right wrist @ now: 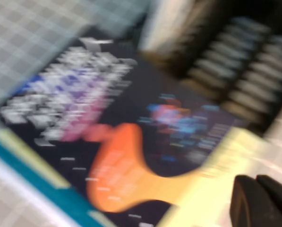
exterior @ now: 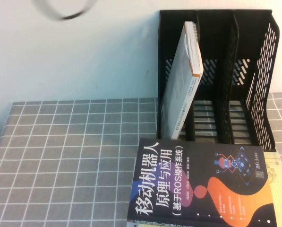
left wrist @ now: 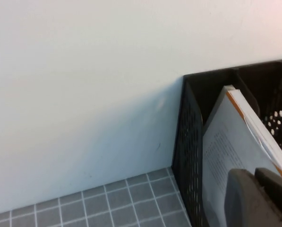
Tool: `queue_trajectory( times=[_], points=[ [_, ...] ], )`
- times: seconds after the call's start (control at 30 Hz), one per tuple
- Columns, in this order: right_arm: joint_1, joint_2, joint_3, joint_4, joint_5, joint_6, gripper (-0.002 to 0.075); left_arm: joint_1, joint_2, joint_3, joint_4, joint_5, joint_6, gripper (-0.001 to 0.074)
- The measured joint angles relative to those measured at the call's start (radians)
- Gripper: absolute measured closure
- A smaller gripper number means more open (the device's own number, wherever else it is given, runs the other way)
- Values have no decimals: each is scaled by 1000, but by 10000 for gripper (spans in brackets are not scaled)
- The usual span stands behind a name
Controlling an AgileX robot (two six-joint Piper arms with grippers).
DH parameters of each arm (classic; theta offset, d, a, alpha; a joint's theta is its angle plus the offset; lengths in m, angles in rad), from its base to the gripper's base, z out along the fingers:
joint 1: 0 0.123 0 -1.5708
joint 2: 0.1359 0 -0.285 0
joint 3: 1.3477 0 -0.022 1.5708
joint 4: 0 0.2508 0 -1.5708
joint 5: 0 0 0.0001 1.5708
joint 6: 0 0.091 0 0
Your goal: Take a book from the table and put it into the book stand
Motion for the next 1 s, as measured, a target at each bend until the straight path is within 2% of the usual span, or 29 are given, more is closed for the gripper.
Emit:
queue_trajectory(
  times=[0.17,0.33,0.5,0.63,1.0],
  points=[
    [0,-172,95,-160,-56,94,729,0,-291,344,-60,-108,0,734],
    [0,-363,278,-169,-190,113,729,0,-626,827,-102,-349,0,734],
    [0,-476,459,-169,-357,113,729,0,-854,1113,-112,-460,-2,734],
    [0,-501,561,-169,-479,111,729,0,-948,1210,-99,-470,-16,734],
    [0,-502,582,-169,-435,110,729,0,-974,1235,-84,-443,-19,734]
  ],
)
